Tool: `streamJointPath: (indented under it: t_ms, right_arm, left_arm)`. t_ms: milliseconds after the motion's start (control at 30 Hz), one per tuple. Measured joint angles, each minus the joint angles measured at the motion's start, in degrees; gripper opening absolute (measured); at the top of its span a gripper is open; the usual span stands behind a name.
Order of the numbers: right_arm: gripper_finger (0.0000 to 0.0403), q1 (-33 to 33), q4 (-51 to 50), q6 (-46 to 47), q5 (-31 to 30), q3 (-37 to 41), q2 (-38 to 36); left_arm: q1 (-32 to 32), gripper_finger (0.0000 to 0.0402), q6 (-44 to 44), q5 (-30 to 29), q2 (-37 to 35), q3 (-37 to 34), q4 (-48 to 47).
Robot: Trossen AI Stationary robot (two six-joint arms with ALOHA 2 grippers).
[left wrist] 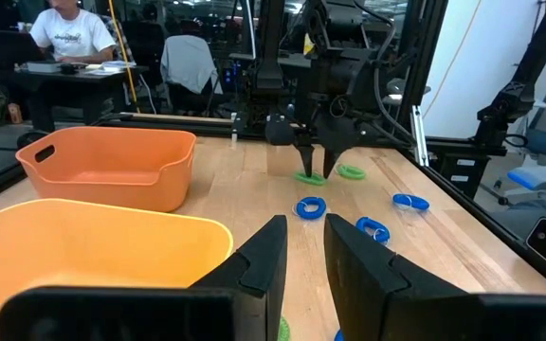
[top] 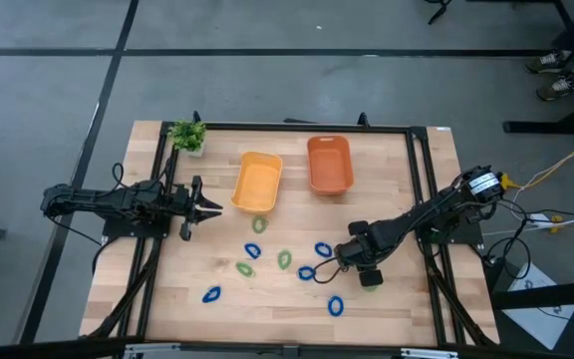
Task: Sort items
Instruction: Put the green keychain into the orange bin
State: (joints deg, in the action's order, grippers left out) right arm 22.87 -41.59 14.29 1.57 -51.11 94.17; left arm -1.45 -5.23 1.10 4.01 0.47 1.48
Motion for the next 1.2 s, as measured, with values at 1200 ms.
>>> streamJointPath:
  t_ms: [1200]
  right_arm:
    - [0.0014, -0.1, 1.7, 5.6, -2.1, 0.0, -0.1]
  left_arm:
    - [0.0, 0.0070, 0.0, 0.0, 0.0, 0.0, 0.0]
